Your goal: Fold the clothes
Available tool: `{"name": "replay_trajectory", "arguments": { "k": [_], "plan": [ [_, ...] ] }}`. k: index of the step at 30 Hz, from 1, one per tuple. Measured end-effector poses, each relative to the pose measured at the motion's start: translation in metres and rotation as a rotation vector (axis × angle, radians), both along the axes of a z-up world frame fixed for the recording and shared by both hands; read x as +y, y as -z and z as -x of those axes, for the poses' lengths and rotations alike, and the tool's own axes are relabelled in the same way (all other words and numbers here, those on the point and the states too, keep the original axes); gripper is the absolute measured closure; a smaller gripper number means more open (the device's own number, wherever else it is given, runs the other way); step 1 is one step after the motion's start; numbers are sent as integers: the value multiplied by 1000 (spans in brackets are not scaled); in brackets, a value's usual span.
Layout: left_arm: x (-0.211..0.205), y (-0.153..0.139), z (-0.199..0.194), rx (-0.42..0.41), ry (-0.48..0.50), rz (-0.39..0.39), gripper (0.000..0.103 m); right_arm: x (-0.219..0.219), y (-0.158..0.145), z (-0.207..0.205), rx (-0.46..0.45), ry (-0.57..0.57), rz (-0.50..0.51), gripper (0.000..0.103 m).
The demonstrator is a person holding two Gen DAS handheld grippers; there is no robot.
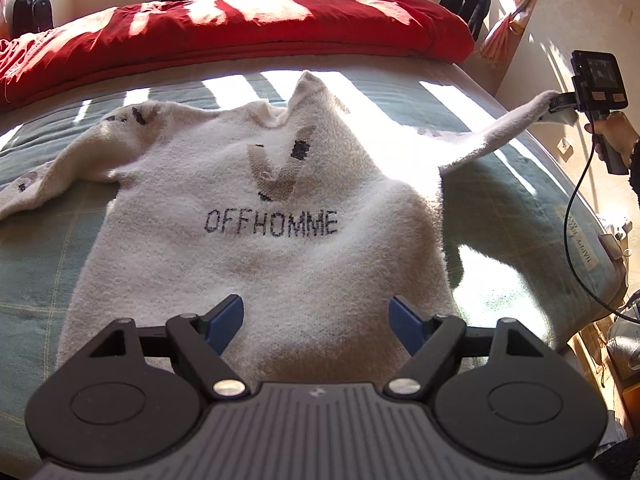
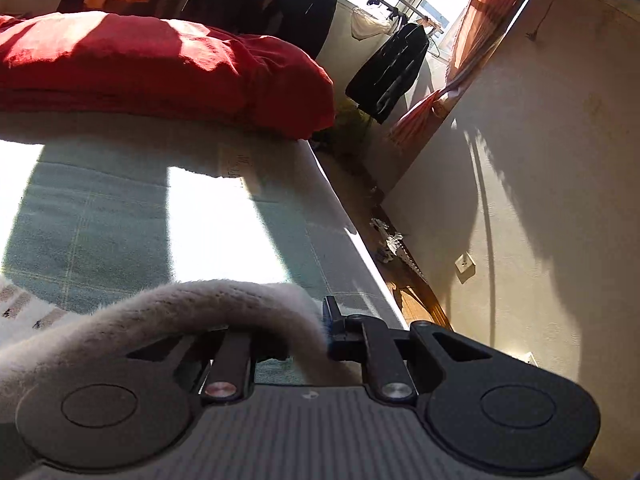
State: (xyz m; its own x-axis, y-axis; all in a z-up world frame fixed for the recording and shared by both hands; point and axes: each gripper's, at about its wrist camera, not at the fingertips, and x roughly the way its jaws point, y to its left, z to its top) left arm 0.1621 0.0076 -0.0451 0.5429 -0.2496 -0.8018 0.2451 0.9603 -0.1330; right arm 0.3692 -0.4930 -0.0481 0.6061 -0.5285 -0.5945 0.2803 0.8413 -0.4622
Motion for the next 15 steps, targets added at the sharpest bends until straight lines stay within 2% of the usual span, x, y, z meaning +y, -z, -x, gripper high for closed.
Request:
{"name": "replay_trajectory", "arguments": {
  "k": [1, 6, 11, 15],
  "plan": [
    [-2, 0, 0, -1, 5, 1, 23, -2, 3, 2, 9, 4, 5, 85],
    [-9, -2, 3, -6, 27, -4, 23, -17, 15, 14, 54, 51, -5, 66],
    [-10, -7, 6, -15, 22, -7, 23, -39, 16, 32, 63, 128, -3, 65],
    [-13, -9, 8, -19, 32, 2, 23, -61, 4, 50, 46, 169, -86, 62]
  ]
}}
